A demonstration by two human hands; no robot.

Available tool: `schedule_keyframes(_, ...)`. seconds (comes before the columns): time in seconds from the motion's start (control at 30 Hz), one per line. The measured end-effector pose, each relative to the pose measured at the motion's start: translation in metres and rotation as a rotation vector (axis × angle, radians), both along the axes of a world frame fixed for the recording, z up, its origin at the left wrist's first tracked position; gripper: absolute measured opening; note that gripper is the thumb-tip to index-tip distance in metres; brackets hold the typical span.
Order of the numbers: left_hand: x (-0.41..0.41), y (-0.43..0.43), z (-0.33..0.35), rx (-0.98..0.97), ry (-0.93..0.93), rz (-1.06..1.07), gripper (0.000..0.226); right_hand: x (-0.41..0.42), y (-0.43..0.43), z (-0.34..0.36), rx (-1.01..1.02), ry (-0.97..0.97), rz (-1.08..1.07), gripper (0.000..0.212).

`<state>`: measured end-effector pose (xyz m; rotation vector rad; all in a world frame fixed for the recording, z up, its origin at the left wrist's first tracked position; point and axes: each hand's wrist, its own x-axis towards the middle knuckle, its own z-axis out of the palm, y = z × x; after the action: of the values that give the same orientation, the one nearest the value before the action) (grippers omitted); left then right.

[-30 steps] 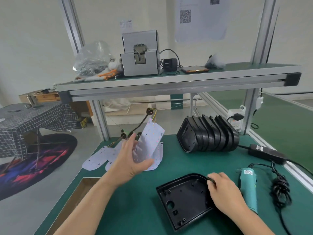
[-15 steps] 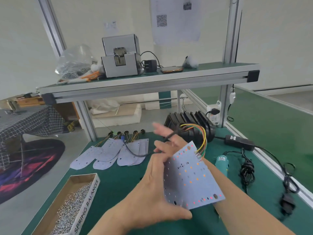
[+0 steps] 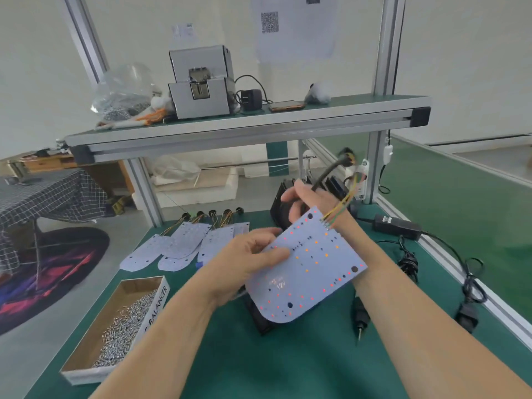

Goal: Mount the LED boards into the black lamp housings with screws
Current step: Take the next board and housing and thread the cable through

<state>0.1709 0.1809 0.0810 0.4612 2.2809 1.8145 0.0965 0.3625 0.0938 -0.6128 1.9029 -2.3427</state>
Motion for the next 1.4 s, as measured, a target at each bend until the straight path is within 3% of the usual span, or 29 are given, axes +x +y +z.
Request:
schedule_keyframes(0.07,-0.003,0.006,0.008,0.061,-0.048,-0.055,0.035,0.004,0.004,0.013,-0.199,-0.021,0.116,0.022)
schedule_keyframes(0.17,-0.008,0.020,0.024,0.235,0.022,0.071,0.044,0.016,0.003,0.015,-0.567,-0.211,0.182,0.020)
schedule_keyframes(0.2,-0.009,0.024,0.032,0.314,0.053,0.115,0.042,0.018,0.002,0.006,-0.595,-0.251,0.161,0.020)
schedule_keyframes(0.23,-0.010,0.027,0.039,0.399,0.092,0.158,0.035,0.023,-0.001,-0.003,-0.488,-0.254,0.137,0.017)
schedule_keyframes(0.27,-0.012,0.030,0.046,0.478,0.133,0.201,0.027,0.029,-0.004,-0.014,-0.256,-0.235,0.132,0.023)
schedule_keyframes(0.33,-0.014,0.033,0.058,0.603,0.209,0.273,0.016,0.041,-0.011,-0.039,0.262,-0.189,0.253,0.051)
schedule_keyframes(0.4,-0.016,0.035,0.066,0.681,0.266,0.317,0.010,0.052,-0.019,-0.058,0.465,-0.203,0.414,0.058)
schedule_keyframes(0.5,-0.018,0.033,0.071,0.784,0.300,0.382,0.011,0.065,-0.028,-0.071,0.415,-0.154,0.463,0.032)
schedule_keyframes(0.57,-0.021,0.024,0.073,0.893,0.289,0.400,0.012,0.063,-0.032,-0.068,0.362,-0.074,0.303,0.017)
schedule_keyframes(0.73,-0.023,-0.021,0.053,1.058,0.086,0.372,0.025,0.043,-0.016,-0.039,0.117,0.043,-0.064,0.023)
schedule_keyframes(0.83,-0.018,-0.038,0.017,1.084,-0.130,0.461,0.029,0.031,-0.002,-0.038,0.252,0.192,-0.217,0.025)
schedule_keyframes(0.97,-0.010,-0.042,-0.042,1.068,-0.383,0.620,0.040,0.030,-0.009,-0.051,0.381,0.233,-0.240,0.025)
schedule_keyframes(1.13,-0.002,-0.042,-0.088,0.954,-0.609,0.674,0.041,0.031,-0.020,-0.060,0.290,0.195,-0.275,0.025)
schedule_keyframes(1.4,-0.007,-0.038,-0.092,0.964,-0.637,0.626,0.036,0.036,-0.032,-0.065,0.306,0.185,-0.254,0.026)
